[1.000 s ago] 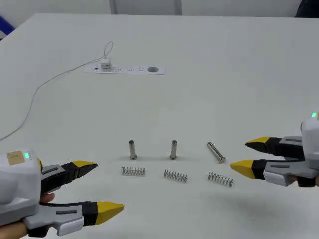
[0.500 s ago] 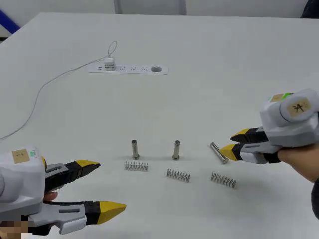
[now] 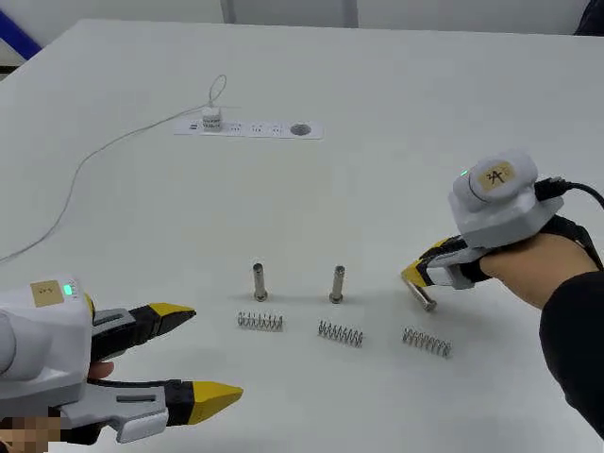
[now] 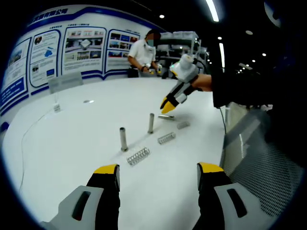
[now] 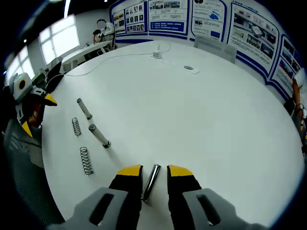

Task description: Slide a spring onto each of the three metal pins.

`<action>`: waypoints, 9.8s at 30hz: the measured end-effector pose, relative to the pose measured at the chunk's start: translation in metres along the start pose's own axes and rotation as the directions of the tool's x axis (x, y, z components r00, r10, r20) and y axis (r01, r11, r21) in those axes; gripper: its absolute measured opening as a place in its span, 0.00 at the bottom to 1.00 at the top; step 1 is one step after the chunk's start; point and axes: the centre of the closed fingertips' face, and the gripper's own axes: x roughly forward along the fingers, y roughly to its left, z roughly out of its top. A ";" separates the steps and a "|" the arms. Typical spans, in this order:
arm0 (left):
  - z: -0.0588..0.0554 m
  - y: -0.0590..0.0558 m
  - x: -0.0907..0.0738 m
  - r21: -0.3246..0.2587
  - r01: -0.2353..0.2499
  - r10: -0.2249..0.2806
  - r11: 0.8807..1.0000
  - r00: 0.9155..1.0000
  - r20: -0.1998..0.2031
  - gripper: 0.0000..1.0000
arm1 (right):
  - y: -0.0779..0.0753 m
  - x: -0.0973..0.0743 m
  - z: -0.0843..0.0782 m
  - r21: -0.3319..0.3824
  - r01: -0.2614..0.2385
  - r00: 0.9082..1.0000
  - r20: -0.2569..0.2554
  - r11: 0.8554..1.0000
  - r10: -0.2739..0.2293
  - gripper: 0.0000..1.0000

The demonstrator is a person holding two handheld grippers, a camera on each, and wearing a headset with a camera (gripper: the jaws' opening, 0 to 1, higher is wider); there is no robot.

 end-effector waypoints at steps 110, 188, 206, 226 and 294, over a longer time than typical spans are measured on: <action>-0.003 -0.002 0.000 0.029 0.005 -0.004 1.000 1.000 -0.021 0.62 | 0.014 -0.046 -0.025 0.045 0.074 0.996 0.038 0.996 -0.076 0.09; -0.004 -0.001 0.000 0.026 -0.005 0.006 1.000 1.000 -0.030 0.62 | 0.076 -0.010 -0.057 -0.414 -0.294 0.931 -0.328 0.861 0.160 0.14; -0.002 -0.002 0.000 0.025 0.002 -0.001 1.000 1.000 -0.020 0.61 | 0.076 -0.017 -0.050 -0.391 -0.292 0.937 -0.300 0.873 0.179 0.12; -0.007 -0.009 0.004 0.044 0.034 -0.032 0.998 0.998 -0.052 0.61 | 0.069 -0.043 -0.041 -0.307 -0.213 0.973 -0.158 0.927 0.171 0.12; -0.002 0.001 -0.001 0.019 -0.005 0.005 1.000 1.000 -0.013 0.61 | 0.018 -0.081 0.016 -0.205 -0.079 0.997 -0.026 0.976 0.076 0.12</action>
